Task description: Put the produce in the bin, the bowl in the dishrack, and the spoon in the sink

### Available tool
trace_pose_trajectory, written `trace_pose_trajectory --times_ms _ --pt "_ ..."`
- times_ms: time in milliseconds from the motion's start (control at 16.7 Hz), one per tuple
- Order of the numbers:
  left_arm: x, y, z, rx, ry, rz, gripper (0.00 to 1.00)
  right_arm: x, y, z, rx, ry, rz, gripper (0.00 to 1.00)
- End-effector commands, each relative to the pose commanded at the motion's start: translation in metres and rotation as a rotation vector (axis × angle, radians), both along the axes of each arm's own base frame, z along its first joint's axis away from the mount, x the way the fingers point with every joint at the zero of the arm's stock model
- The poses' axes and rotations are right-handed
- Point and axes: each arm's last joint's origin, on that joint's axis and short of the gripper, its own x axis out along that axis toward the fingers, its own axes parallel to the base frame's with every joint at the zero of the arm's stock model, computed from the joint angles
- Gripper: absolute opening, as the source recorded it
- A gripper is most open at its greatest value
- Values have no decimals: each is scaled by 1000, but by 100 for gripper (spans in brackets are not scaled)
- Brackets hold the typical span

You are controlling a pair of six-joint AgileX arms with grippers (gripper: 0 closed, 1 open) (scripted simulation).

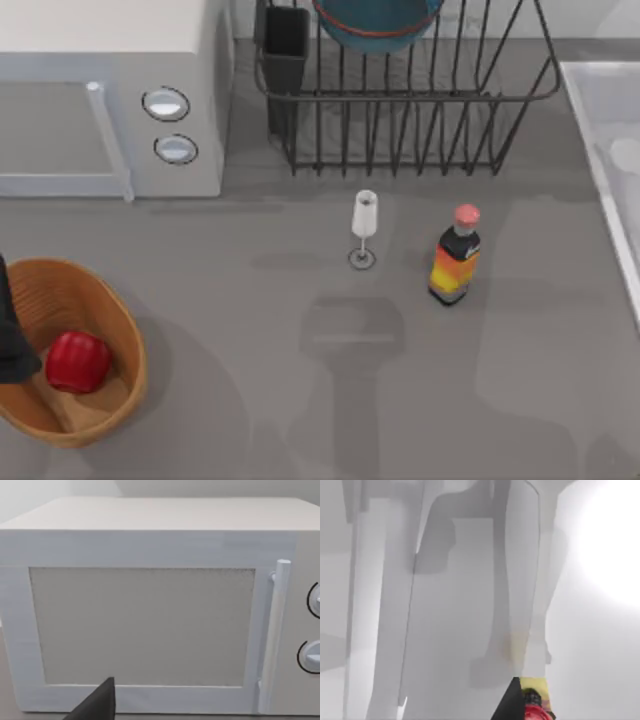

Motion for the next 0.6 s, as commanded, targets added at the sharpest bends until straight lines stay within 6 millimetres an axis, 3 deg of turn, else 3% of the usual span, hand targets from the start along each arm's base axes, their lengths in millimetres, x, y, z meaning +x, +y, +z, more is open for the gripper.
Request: trace_pose_trajectory --times_ms 240,600 --pt "0 0 0 0 0 0 100 0 0 0 0 0 0 98" --pt "0 0 0 0 0 0 100 0 0 0 0 0 0 100"
